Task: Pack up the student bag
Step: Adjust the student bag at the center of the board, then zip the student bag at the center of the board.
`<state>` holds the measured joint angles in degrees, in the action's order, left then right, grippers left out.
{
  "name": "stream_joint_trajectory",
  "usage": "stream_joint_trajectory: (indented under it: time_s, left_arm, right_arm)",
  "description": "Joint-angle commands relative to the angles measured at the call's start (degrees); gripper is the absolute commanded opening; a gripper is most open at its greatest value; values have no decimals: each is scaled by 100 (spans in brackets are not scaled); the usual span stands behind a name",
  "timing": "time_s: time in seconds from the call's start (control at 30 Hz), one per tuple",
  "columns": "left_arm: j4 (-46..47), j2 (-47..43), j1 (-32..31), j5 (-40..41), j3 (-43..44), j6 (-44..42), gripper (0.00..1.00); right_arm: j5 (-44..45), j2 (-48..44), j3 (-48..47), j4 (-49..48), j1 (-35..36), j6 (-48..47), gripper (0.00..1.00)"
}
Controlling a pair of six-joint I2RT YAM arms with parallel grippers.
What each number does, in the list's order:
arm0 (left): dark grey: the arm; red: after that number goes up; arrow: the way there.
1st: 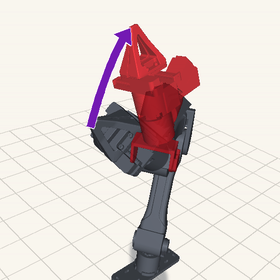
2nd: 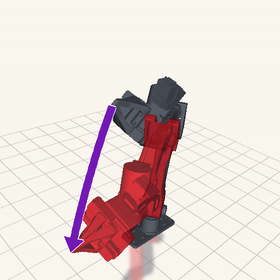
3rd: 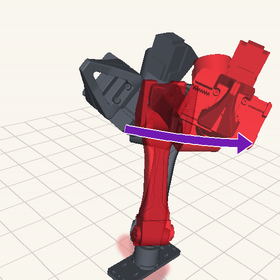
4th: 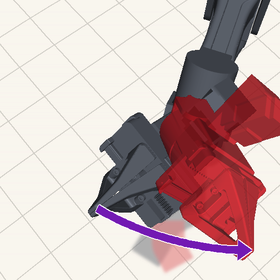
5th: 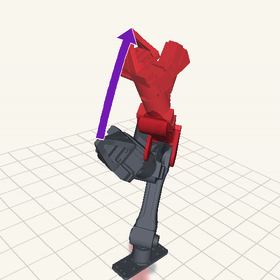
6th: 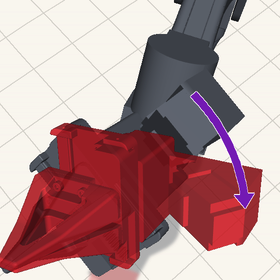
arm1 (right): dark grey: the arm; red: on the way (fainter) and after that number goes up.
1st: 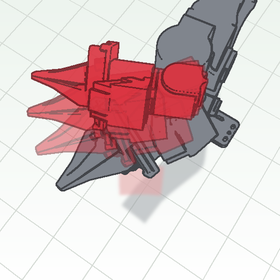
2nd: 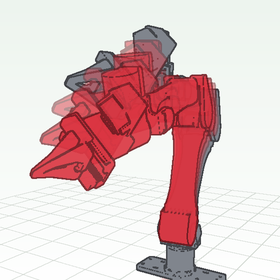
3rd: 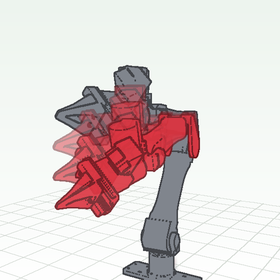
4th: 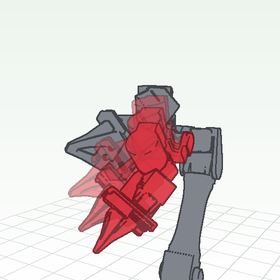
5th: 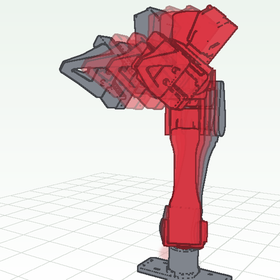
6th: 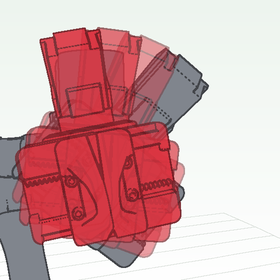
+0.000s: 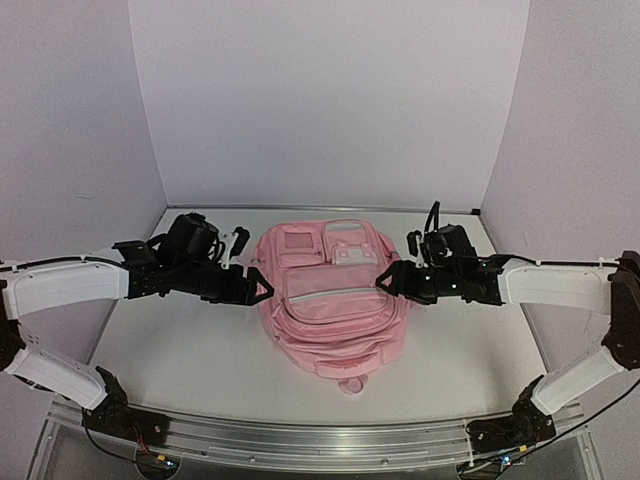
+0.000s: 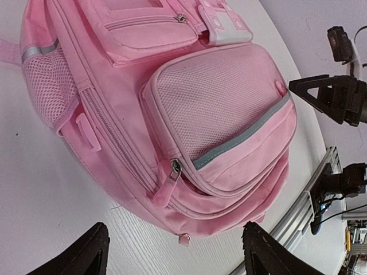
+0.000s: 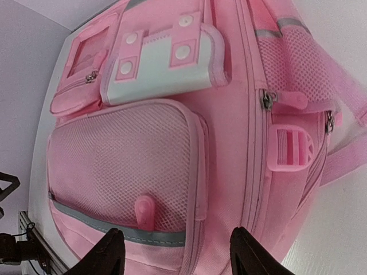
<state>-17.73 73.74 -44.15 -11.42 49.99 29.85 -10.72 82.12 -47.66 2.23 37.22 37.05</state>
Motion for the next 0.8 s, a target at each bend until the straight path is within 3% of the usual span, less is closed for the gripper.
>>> stream_joint_trajectory:
  time_s: [0.0,0.23,0.53,0.77]
  left_arm:
    - [-51,171,2,-432,57,-349,74]
    - [-93,759,-5,-674,264,-527,55]
    - [70,1185,-6,-702,379,-595,48]
    - [230,1369,-6,-685,445,-678,42]
  right_arm:
    - [-396,-272,306,-8,41,375,61]
    - [-575,-121,370,-165,70,466,52]
    - [-858,201,372,-659,91,648,44]
    - [-868,421,360,-779,112,726,32]
